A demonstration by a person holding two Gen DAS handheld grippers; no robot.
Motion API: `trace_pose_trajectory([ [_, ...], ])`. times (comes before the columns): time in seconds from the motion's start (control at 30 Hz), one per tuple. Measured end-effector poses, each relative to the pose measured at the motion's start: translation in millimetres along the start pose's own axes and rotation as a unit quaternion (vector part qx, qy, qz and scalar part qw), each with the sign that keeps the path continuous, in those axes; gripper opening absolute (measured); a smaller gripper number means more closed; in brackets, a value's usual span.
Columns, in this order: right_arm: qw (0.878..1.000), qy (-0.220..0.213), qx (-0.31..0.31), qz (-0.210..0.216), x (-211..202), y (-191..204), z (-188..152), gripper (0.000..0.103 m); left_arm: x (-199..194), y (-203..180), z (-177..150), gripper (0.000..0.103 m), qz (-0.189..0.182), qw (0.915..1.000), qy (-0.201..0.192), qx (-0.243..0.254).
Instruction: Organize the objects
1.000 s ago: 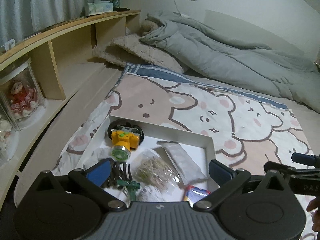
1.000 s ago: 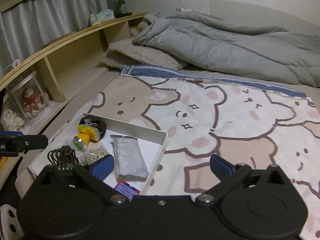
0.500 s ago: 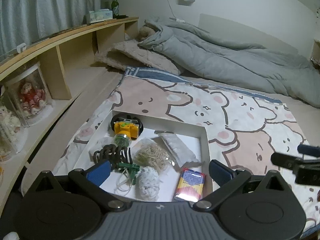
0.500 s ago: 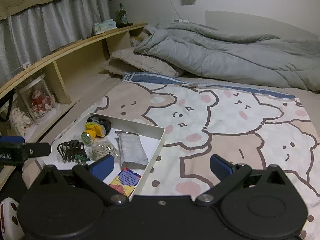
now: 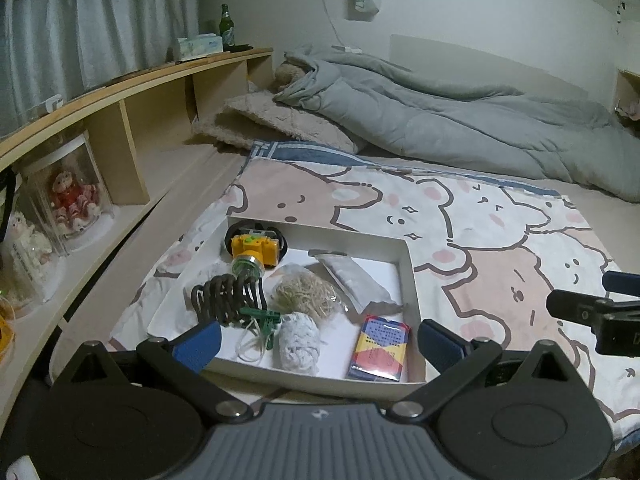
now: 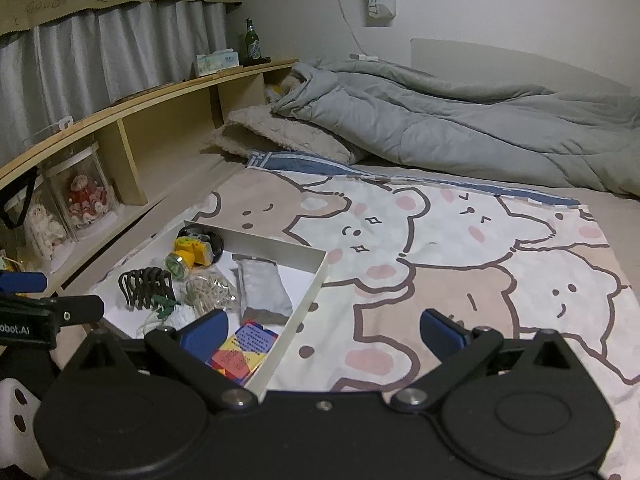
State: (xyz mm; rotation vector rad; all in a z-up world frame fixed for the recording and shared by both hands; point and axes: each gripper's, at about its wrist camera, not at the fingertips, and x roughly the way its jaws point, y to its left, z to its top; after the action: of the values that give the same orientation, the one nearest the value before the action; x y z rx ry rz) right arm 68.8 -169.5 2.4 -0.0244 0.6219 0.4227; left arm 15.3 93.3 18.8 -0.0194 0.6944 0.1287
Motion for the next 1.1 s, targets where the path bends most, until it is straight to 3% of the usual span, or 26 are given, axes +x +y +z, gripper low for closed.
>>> trace_pose_trajectory([
  [0.57, 1.0, -0.019, -0.016, -0.01, -18.6, 10.9, -9.7, 0.103, -21.7, 1.2, -15.4, 0.103, 0.008, 0.9998, -0.019, 0.001],
  [1.1, 1.0, -0.013, -0.018, -0.007, -19.1, 10.1, -12.5, 0.103, -21.6, 4.3, -16.9, 0.103, 0.015, 0.9998, -0.014, -0.003],
])
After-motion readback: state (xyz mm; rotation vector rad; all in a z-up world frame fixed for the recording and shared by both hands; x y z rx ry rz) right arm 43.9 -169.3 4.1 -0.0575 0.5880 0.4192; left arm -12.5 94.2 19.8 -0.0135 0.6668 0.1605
